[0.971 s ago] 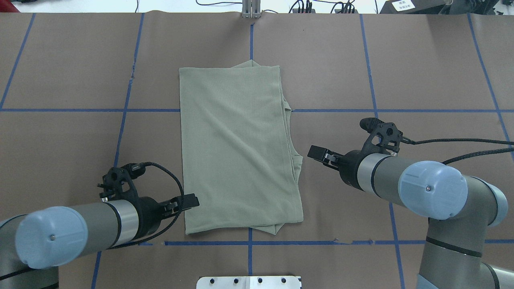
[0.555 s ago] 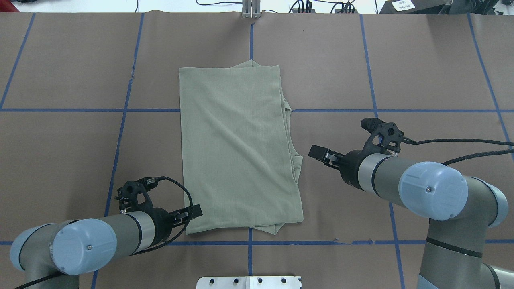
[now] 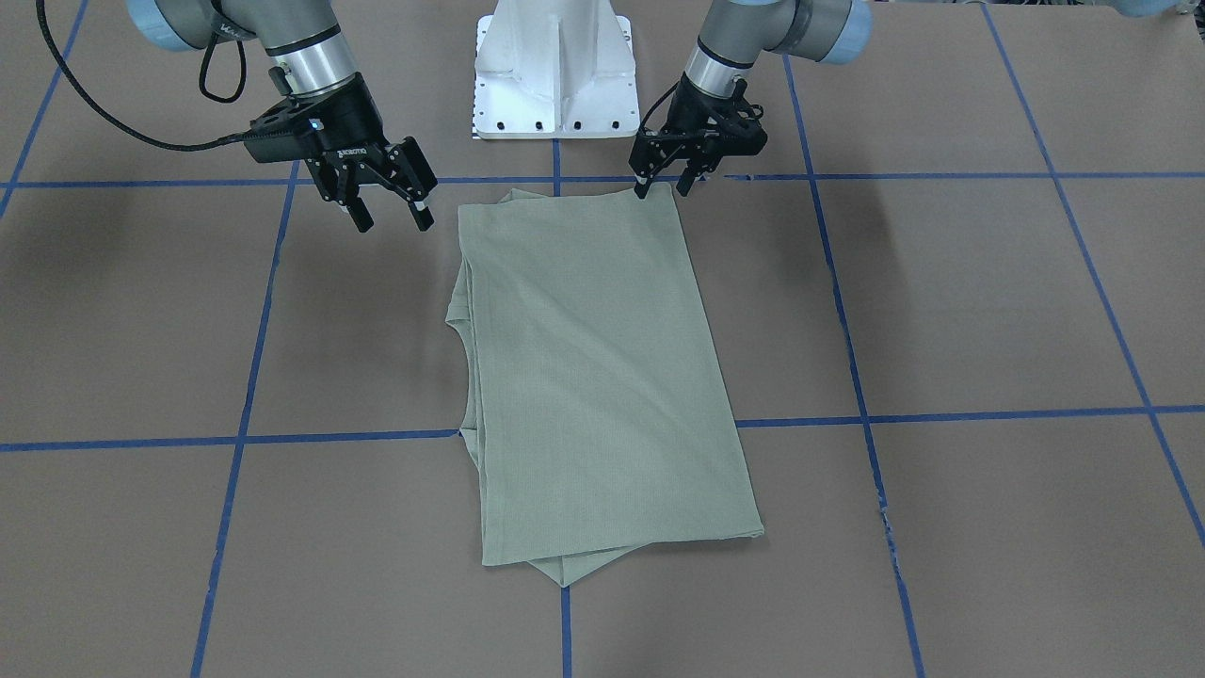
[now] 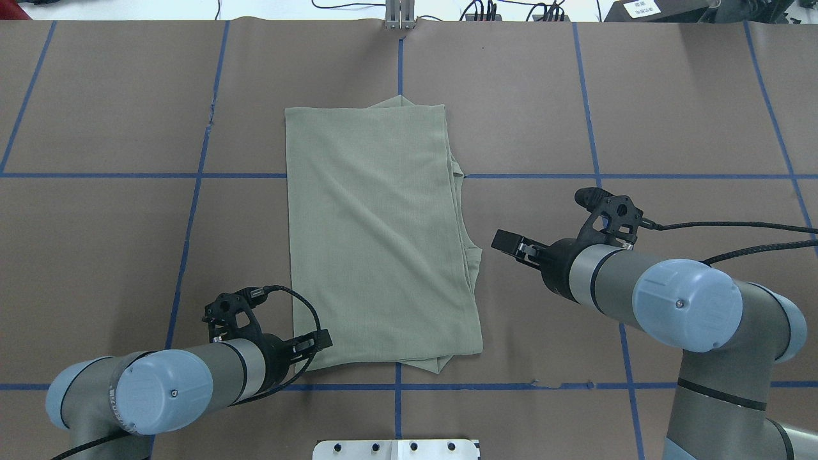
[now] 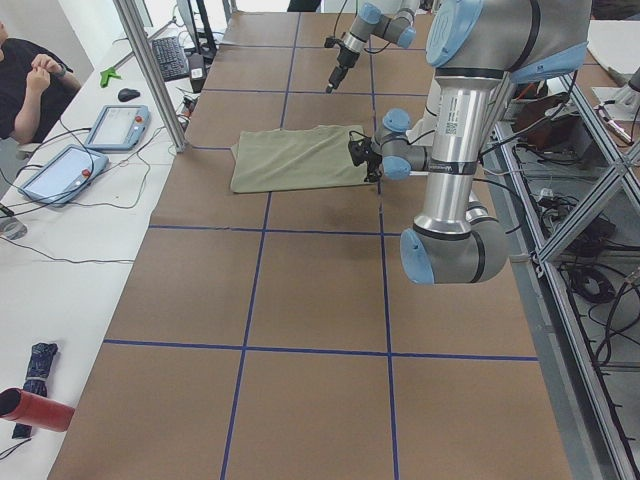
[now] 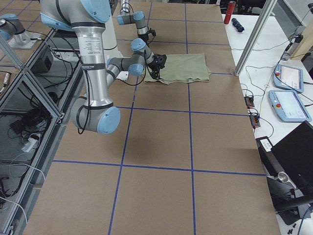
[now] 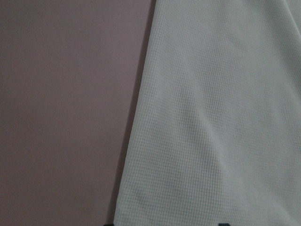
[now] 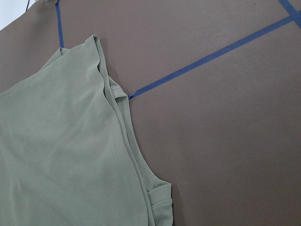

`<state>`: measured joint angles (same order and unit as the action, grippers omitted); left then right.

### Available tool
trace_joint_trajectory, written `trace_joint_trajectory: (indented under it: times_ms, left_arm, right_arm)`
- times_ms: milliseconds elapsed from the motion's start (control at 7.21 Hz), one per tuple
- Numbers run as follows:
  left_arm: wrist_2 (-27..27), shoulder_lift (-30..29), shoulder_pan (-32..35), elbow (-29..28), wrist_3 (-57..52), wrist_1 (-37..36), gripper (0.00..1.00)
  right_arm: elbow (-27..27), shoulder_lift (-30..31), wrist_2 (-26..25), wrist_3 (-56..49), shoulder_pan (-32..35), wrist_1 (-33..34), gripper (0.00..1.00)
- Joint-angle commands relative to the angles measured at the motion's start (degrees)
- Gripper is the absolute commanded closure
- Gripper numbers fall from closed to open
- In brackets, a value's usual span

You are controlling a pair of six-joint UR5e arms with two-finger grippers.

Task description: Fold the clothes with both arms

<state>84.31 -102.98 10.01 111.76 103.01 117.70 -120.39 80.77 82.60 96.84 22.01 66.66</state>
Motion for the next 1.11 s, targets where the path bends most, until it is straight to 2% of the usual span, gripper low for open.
trace_joint_trajectory:
  times_ms: [0, 971]
  left_arm:
    - [0.2, -0.1, -0.2, -0.6, 0.0, 0.0, 0.21]
    - [0.2, -0.3, -2.2, -1.3, 0.0, 0.1, 0.21]
  right_arm:
    - [0.2, 0.0, -0.1, 0.0, 0.0, 0.0, 0.0]
    - [0.4, 0.0, -0.6, 0.5, -0.3, 0.0, 0.0]
